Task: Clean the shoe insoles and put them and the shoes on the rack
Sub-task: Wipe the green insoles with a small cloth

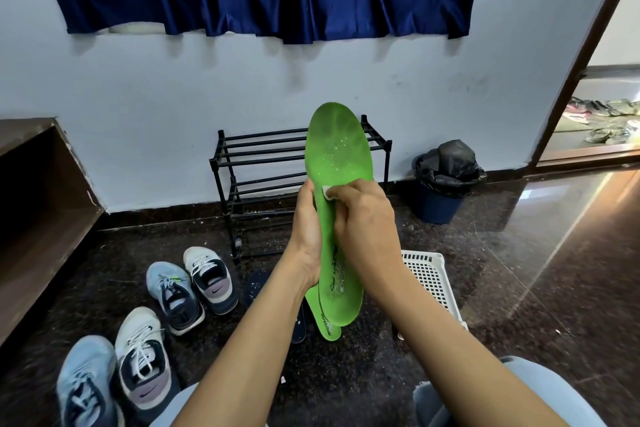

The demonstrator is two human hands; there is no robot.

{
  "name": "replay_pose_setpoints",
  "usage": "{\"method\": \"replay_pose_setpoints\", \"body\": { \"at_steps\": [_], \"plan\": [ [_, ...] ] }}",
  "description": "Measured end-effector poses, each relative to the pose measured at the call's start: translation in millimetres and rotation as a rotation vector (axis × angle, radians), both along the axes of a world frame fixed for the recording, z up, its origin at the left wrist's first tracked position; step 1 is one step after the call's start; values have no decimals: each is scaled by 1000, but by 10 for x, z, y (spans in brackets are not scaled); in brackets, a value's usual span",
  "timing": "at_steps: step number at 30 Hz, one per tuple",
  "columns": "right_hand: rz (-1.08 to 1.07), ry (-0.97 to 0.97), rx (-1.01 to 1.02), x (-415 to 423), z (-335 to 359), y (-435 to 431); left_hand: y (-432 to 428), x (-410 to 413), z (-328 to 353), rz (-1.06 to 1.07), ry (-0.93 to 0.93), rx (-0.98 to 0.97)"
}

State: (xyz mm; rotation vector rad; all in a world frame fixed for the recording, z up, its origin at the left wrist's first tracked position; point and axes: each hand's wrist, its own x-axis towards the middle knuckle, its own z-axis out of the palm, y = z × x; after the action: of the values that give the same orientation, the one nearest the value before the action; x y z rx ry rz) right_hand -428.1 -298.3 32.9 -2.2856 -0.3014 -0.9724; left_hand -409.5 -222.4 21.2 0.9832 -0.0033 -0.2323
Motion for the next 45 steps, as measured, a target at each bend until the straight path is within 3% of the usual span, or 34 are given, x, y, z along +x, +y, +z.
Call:
{"method": "replay_pose_setpoints", "body": {
  "at_steps": [26,45],
  "plan": [
    [74,14,49,-55,8,15,-52,33,-37,79,45,-30],
    [104,-15,130,-122,-81,42,10,77,-95,-14,87,42]
  ]
}}
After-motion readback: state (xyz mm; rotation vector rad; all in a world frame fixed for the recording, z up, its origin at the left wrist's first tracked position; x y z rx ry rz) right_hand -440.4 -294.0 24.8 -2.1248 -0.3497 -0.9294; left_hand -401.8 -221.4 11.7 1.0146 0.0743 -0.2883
